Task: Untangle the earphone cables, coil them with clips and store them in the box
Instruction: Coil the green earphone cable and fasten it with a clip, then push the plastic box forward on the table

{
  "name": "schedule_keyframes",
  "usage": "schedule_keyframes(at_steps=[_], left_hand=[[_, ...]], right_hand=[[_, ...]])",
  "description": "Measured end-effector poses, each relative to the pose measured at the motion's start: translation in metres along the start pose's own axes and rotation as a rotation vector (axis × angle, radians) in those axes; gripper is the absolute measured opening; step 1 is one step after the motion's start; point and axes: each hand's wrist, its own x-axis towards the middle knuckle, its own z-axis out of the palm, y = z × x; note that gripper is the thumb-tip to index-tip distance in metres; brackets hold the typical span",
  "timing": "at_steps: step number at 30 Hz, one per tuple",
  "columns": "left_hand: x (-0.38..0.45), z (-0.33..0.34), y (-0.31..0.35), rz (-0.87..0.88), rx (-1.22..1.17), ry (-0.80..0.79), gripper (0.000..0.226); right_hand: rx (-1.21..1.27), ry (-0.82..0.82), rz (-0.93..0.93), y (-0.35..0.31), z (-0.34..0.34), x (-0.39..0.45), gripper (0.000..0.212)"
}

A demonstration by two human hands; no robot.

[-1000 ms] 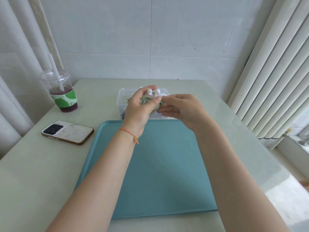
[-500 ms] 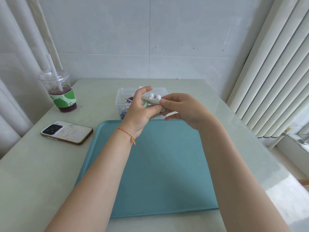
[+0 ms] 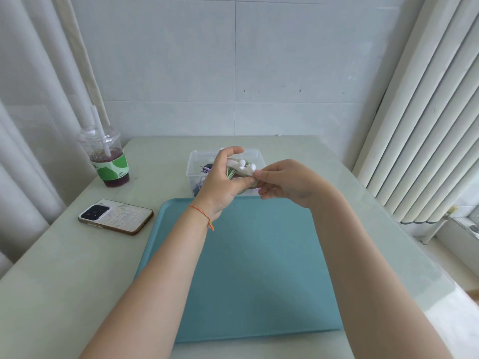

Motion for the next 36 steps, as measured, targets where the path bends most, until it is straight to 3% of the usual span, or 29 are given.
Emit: schedule_keyframes(at_steps=[3, 8, 13, 17, 20, 22, 26, 28, 31, 36], left_hand=[[0.001, -0.002, 0.002, -0.008, 0.029, -0.006, 0.063], [0.002, -0.003, 0.000, 0.003, 0.096, 0.018, 0.062], [0.002, -0.012, -0.002, -0.038, 0.046, 0.048, 0.063], [-0.002, -0.019, 0.002, -0.089, -0.018, 0.018, 0.035], [0.001, -0.032, 0.007, -0.152, 0.008, 0.014, 0.034], [0.009, -0.045, 0.008, -0.156, 0.107, 0.129, 0.036], [0.030, -0.080, 0.002, -0.050, 0.430, 0.555, 0.015], [0.046, -0.098, -0.009, -0.132, 0.568, 0.559, 0.016], [0.061, -0.107, -0.027, -0.260, 0.640, 0.426, 0.024], [0.067, -0.108, -0.041, -0.220, 0.609, 0.371, 0.026]], right_hand=[[-0.040, -0.034, 0.021, -0.004, -0.001, -0.001, 0.028], [0.006, 0.053, -0.012, -0.007, 0.007, 0.002, 0.009], [0.048, 0.112, -0.042, -0.008, 0.014, 0.007, 0.017], [0.071, 0.180, -0.063, -0.008, 0.017, 0.013, 0.008], [0.095, 0.185, -0.045, -0.009, 0.021, 0.021, 0.007], [0.105, 0.228, -0.046, -0.014, 0.019, 0.031, 0.008], [0.092, 0.352, -0.058, -0.024, 0.003, 0.058, 0.011], [0.049, 0.365, -0.023, -0.028, 0.001, 0.080, 0.011], [-0.081, 0.325, 0.096, -0.035, 0.005, 0.111, 0.010], [-0.457, 0.111, 0.459, -0.043, -0.004, 0.139, 0.025]])
